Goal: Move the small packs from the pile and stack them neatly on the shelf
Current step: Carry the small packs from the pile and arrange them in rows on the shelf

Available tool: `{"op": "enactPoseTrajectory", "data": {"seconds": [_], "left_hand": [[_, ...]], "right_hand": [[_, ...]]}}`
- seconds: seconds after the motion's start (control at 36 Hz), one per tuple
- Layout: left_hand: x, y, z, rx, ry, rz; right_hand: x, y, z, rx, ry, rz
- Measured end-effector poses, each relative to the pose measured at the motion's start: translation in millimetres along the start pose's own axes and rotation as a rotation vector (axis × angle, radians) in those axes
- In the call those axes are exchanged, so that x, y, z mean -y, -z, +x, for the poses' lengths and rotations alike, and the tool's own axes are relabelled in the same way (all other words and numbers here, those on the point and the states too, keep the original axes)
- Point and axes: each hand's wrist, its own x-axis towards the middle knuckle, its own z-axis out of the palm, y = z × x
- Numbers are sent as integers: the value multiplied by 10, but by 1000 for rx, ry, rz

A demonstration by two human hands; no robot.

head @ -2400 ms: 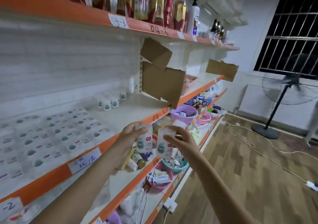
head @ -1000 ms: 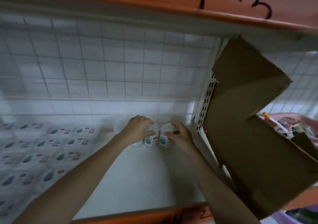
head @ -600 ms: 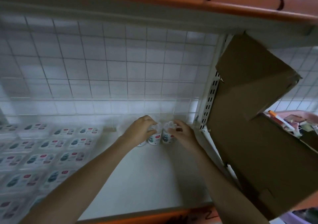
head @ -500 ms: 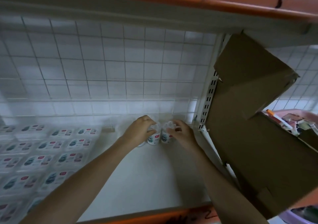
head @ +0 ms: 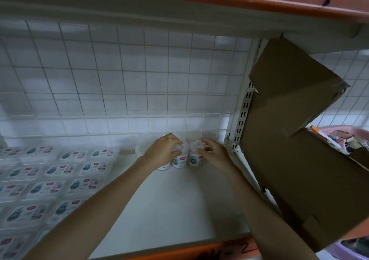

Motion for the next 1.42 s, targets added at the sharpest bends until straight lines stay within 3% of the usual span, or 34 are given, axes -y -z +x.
{"op": "enactPoseTrajectory", "data": {"seconds": [0.61, 0.75, 0.83, 0.92, 1.03, 1.14, 1.42], "left_hand": [[-42, 44, -5, 5, -38, 132], [-17, 219, -38, -87, -85, 58], [93, 467, -108, -160, -101, 12], [267, 701, -242, -207, -50, 20], [462, 796, -469, -166, 56, 26], [527, 691, -596, -80, 58, 51], [550, 514, -613, -78, 72, 75]], "right_hand": [[-14, -6, -33, 18, -50, 20], [99, -13, -23, -72, 41, 17], [221, -81, 28, -127, 197, -76], [379, -238, 73, -35, 341, -238], [576, -507, 97, -8, 511, -512], [615, -686, 131, 32, 502, -675], [652, -702, 104, 161, 462, -663]]}}
